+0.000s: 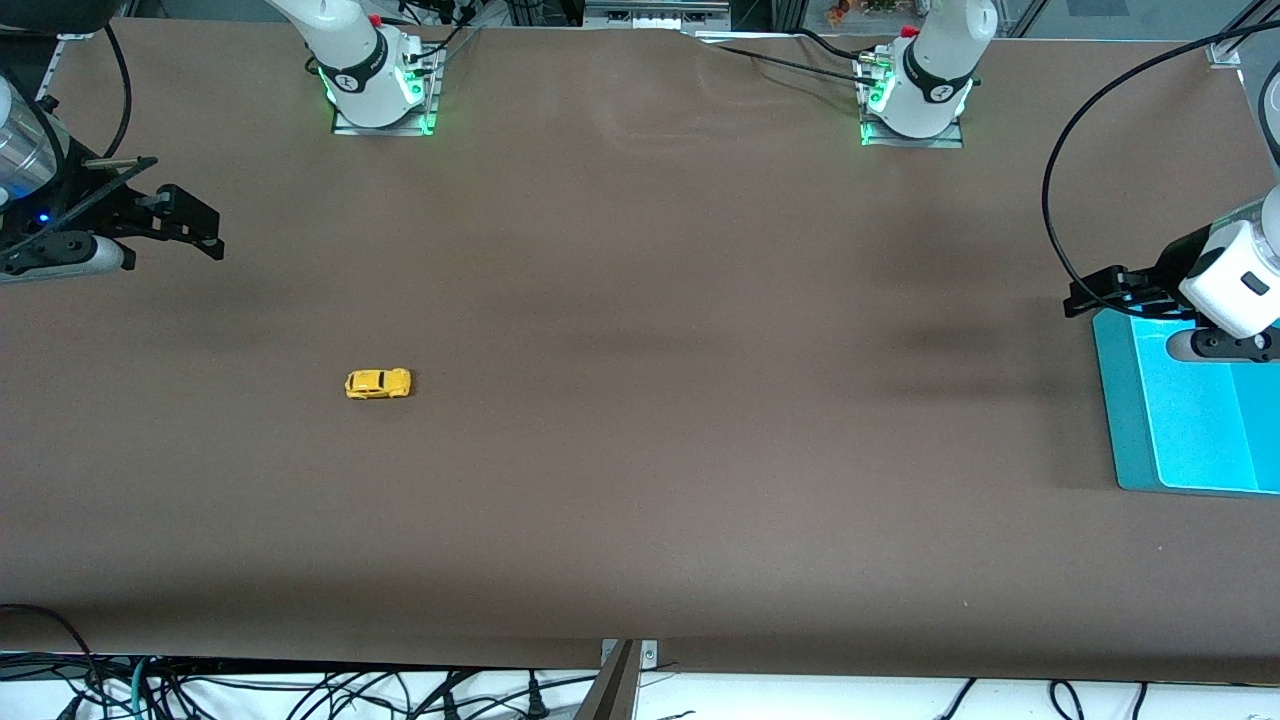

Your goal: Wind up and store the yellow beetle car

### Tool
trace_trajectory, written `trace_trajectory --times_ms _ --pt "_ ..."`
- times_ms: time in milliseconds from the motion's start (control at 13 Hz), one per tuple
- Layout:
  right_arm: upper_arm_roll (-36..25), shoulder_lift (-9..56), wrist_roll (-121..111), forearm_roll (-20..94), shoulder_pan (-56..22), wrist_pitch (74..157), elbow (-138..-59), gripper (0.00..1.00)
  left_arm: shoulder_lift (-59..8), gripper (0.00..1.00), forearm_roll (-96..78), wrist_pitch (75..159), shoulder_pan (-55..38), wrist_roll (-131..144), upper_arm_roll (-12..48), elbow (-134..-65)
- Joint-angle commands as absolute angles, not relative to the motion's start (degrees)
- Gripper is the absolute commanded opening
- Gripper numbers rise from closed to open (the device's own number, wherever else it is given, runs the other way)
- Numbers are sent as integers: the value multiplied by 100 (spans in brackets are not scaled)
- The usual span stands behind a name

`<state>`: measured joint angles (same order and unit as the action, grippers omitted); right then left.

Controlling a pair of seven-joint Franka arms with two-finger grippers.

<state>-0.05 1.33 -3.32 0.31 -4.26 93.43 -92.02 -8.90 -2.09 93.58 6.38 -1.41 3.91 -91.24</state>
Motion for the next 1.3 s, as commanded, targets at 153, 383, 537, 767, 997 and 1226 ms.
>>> trace_trajectory --times_ms 153,383,537,767,997,1226 --pt "9 35 -255 -9 -431 9308 -9255 100 -967 100 -123 9290 686 -237 431 -8956" --pt "26 53 -255 -35 -483 9255 -9237 100 -975 100 -114 9290 686 -237 431 -8956" --pt "18 53 -264 -62 -492 9229 -9237 100 -976 100 -114 9290 677 -237 431 -8956" --pt "26 132 -264 -131 -483 9255 -9237 100 -976 100 -114 9290 686 -237 431 -8956" --pt "26 123 -307 -141 -492 9246 -9237 100 -976 100 -114 9290 686 -237 431 -8956" --pt "26 114 -316 -132 -492 9229 -9246 100 -976 100 -114 9290 686 -237 431 -8956"
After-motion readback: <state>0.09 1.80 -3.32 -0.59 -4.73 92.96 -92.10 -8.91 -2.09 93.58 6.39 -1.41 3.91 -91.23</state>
